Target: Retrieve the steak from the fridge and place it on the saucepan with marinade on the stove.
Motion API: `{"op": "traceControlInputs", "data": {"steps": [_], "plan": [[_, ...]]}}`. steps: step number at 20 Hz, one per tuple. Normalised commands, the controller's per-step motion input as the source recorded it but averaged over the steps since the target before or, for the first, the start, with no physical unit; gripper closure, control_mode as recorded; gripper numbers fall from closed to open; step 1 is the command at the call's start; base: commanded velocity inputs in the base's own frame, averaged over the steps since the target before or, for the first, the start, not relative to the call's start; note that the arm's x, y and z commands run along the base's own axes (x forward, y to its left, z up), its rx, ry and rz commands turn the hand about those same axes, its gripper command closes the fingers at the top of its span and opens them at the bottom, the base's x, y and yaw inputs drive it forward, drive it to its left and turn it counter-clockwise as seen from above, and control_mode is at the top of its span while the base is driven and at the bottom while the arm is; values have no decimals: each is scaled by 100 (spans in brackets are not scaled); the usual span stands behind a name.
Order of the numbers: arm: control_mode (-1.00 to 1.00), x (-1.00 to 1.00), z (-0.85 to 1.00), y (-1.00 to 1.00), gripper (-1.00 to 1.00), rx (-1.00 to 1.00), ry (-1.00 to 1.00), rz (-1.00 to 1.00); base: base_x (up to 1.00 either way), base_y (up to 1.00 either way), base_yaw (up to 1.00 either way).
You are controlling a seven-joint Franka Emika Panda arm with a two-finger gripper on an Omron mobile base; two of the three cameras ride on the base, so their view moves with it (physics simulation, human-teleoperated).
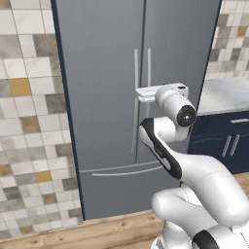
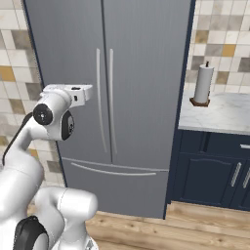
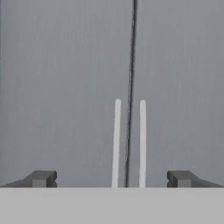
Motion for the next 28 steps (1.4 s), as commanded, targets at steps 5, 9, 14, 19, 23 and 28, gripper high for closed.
{"op": "traceControlInputs", "data": {"steps": [5,9,14,19,23,28], "plan": [[-100,35,0,0,-100,10,-1,0,0,0,0],[-100,35,0,0,-100,9,-1,0,0,0,0],[-100,38,0,0,-100,1,-9,0,0,0,0],[-100,36,0,0,-100,0,-10,0,0,0,0],[-100,38,0,0,-100,0,-8,0,0,0,0],[-100,44,0,0,-100,0,-1,0,0,0,0]]}}
